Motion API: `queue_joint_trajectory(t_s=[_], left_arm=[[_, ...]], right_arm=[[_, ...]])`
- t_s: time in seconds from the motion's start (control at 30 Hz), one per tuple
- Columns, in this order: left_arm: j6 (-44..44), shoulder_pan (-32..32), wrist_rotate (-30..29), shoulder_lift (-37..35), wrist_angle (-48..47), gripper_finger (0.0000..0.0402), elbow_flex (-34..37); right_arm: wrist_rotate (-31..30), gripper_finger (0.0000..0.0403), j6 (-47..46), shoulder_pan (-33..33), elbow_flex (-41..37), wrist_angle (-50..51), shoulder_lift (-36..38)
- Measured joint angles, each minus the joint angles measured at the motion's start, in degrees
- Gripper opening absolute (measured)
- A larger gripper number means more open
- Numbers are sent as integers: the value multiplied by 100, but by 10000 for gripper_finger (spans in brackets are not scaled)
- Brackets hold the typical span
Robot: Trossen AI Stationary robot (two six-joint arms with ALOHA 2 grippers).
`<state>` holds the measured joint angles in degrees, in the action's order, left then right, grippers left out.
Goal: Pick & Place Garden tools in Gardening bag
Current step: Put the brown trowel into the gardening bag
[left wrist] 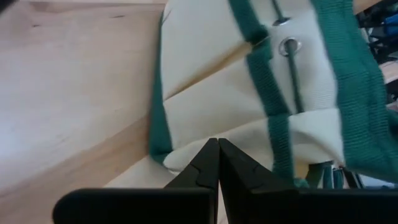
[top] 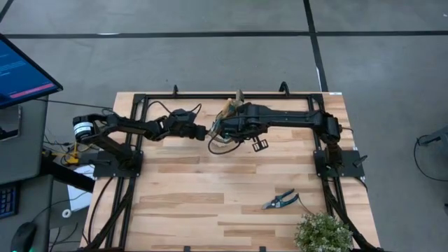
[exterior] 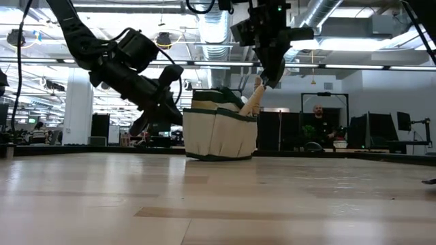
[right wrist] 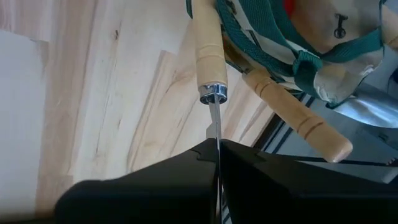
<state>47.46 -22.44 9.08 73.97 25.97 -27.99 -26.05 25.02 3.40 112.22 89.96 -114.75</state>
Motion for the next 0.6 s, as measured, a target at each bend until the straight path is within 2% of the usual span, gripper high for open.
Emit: queue_joint_trajectory(t_s=[0.37,0.6], left_arm=[[90,31,-29,0,260,5,0],[151,148,-384,0,385,5,-1]], right_arm=[[-84,0,107,51,2,5,-15],[-103,0,132,48,11,6,-220]])
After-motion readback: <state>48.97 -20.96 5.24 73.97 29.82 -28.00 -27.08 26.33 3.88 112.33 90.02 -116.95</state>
